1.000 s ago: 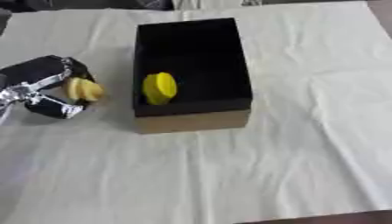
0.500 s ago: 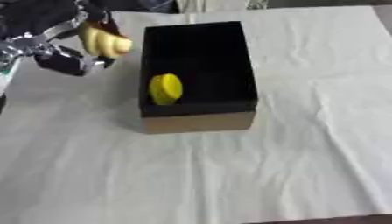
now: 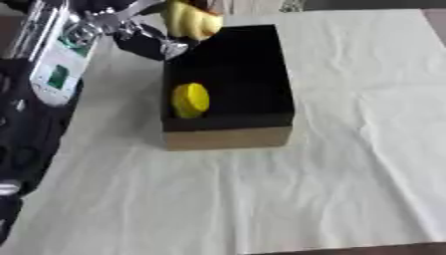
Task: Pick up objects on the table and place them in the box.
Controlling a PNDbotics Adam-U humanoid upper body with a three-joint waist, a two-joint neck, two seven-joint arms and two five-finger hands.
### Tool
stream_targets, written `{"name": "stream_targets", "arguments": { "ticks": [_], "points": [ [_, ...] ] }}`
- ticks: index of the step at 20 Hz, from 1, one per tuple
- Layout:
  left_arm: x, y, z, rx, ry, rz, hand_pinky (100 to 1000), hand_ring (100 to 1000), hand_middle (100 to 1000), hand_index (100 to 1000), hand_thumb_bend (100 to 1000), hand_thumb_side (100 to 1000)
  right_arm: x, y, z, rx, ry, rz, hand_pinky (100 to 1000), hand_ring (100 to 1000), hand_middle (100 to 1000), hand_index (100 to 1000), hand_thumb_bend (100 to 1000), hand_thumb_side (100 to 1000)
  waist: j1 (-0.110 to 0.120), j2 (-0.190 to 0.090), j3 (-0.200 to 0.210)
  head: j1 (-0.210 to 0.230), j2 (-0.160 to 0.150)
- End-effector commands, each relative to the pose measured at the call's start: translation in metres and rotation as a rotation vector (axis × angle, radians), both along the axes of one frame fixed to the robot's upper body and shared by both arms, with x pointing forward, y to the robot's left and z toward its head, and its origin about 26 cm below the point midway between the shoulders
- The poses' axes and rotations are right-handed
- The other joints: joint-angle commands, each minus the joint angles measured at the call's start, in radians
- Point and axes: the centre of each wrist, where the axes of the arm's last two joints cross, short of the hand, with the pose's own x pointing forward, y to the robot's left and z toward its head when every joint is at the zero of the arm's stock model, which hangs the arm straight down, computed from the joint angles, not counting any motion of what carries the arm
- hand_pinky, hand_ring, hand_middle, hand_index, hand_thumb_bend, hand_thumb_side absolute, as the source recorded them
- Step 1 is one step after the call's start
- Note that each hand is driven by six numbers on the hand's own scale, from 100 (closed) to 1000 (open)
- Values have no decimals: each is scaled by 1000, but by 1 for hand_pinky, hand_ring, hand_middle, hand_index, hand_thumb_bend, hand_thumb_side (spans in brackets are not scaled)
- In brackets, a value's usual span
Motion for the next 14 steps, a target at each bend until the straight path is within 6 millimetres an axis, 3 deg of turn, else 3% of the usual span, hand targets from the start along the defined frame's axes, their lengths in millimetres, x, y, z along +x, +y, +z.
{"name": "stream_targets", "arguments": {
  "ticks": [1,6,9,11,12,14],
  "points": [
    [6,-7,1,-17,7,-1,676,632,514,642,172,100,-2,4,14,-33,-19,26,946,898,524,824,100,100,-5,-21,-13,16,-8],
    [17,-15,-18,8,72,16,695,665,555,686,234,100,-1,6,15,-26,-11,41,948,900,523,824,100,100,-3,-16,-34,25,-11],
    [24,-13,-28,38,110,66,891,907,851,956,316,100,0,6,15,-25,-6,43,950,901,523,824,100,100,-1,-16,-37,25,-11],
    [26,-12,-32,76,121,90,902,919,863,966,325,100,0,7,16,-24,-3,43,950,901,523,824,100,100,0,-16,-38,25,-12],
    [26,-11,-32,91,118,101,1000,1000,941,1000,458,266,0,7,16,-23,-2,43,950,901,522,824,100,100,0,-17,-37,25,-12],
    [26,-10,-31,114,101,129,1000,1000,963,1000,471,396,0,7,16,-23,2,43,950,901,522,824,100,100,0,-17,-37,24,-12]
  ]
}}
